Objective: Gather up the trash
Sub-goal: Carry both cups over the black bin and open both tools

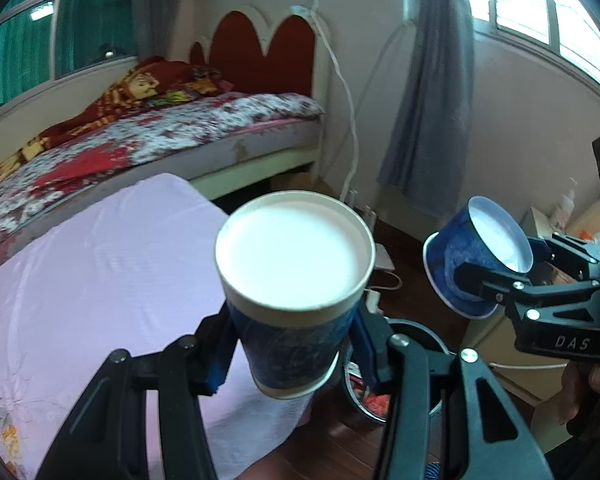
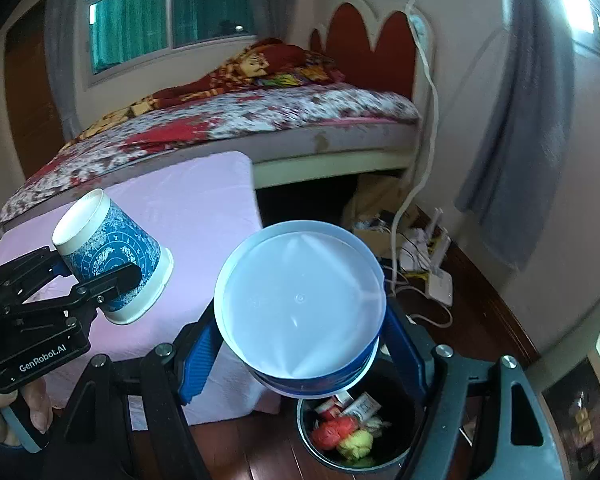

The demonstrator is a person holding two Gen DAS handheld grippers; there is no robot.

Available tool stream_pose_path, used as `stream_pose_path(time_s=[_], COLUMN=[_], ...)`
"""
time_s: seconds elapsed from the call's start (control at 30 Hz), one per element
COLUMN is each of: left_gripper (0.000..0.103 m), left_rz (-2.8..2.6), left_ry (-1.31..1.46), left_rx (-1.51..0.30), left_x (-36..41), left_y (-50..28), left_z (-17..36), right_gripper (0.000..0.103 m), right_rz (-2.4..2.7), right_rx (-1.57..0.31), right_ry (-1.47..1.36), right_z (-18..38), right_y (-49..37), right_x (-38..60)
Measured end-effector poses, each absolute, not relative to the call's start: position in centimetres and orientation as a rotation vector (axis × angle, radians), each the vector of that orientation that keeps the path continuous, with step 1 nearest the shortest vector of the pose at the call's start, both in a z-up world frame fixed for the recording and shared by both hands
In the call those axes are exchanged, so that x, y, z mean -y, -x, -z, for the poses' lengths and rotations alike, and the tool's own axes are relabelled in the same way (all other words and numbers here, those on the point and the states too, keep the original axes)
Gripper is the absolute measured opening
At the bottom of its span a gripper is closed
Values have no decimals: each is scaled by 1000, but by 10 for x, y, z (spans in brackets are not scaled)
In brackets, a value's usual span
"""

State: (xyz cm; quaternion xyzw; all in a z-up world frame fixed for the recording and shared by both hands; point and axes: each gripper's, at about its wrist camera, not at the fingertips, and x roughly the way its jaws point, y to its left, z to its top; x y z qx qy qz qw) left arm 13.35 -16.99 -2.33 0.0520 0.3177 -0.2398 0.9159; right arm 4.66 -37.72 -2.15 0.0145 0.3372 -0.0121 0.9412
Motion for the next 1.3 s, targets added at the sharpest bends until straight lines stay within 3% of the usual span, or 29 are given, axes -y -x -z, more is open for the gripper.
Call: stream_pose_path(time_s=[0.5, 1.3], left_gripper=[51, 51], left_rz=[619, 716], left_ry=[-163, -222], left_rx=[-720, -922], left_x=[244, 299], left_y=[-121, -125], left_z=[55, 143], right_gripper=[78, 78], right_rz=[126, 140], right_rx=[-765, -946], right_ry=[-67, -86], right_z=[68, 172], right_y=[-21, -23], right_x=[451, 501])
